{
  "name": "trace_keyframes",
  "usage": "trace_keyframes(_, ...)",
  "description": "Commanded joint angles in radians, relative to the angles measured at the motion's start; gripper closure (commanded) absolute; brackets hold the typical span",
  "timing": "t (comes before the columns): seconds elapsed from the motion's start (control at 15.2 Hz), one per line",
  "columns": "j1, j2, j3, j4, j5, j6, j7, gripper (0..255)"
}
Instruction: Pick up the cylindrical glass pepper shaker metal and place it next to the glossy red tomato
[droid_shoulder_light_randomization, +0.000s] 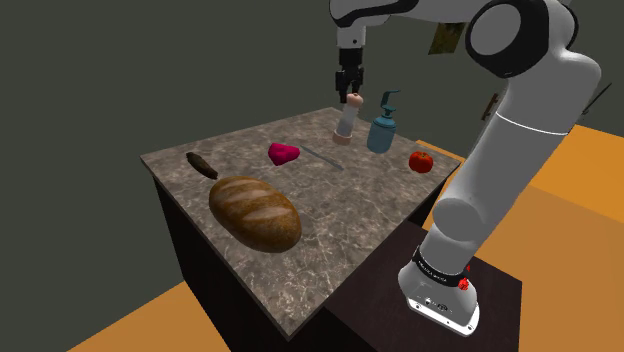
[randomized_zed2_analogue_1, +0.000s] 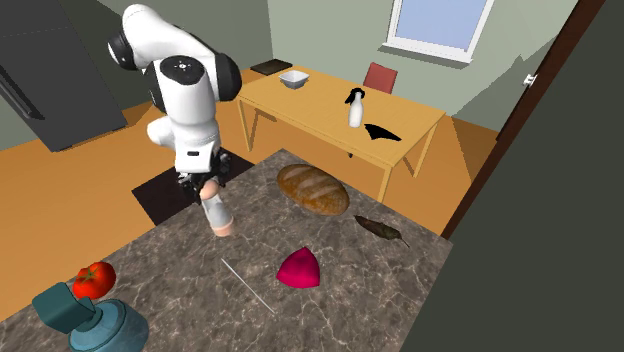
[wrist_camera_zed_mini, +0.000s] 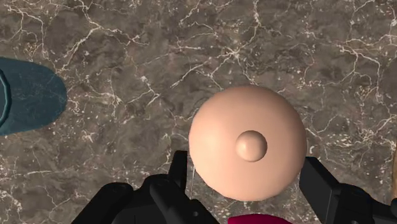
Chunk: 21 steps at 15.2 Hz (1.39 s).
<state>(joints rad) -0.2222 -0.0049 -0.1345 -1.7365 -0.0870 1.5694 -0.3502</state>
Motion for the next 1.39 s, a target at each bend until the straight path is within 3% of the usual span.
trace_keyframes(0.0, -0.023, -0.022, -0.023, -0.026, -0.01, 0.009, -0.045, 255)
trace_keyframes(0.66, -0.136, -0.042, -0.146, -0.054, -0.054, 0.043, -0.274, 255)
trace_keyframes(1.32, -0.258, 0.043, -0.272, 0.035, -0.054, 0.069, -0.522, 255)
